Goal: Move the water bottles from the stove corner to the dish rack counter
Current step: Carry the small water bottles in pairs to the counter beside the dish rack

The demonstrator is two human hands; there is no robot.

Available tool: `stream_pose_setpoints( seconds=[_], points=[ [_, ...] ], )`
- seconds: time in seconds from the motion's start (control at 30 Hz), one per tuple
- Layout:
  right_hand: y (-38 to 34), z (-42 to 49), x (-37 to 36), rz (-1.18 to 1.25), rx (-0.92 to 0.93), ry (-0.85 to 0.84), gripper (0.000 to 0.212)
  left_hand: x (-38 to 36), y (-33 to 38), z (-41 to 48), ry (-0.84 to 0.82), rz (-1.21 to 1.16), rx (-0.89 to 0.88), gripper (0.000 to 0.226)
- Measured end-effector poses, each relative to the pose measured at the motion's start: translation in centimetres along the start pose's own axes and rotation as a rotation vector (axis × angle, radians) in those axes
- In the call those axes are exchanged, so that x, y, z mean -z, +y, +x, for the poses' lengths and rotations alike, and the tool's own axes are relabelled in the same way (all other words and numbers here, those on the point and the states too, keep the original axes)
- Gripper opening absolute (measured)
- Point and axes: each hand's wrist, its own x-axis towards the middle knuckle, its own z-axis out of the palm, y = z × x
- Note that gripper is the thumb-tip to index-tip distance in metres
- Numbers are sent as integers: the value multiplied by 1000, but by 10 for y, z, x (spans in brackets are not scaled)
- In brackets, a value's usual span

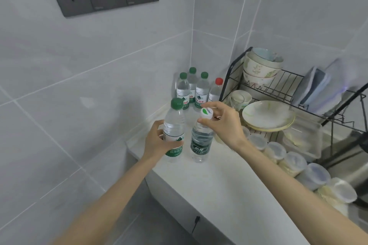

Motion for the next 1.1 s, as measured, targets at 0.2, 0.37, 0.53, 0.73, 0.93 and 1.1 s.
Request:
stream_pose_setpoints(
  seconds=[0.2,0.37,0.53,0.73,0.93,1.1],
  points=[
    [28,48,-17,-17,-74,-22,39,-5,-18,62,-20,18,32,70],
    [43,77,-29,-27,-112,-32,37,-8,-32,104,-10,36,50,71],
    [53,105,-46,-33,-152,-33,36,-6,-44,138,-22,18,53,77],
    [59,118,-58,-54,-153,-55,35,-2,-61,153,-5,11,29,73],
    [69,121,-66,-64,-145,-77,37,3,-61,158,-64,96,14,70],
    [75,122,-66,-72,-120,-68,35,8,-56,162,-147,202,3,70]
  ],
)
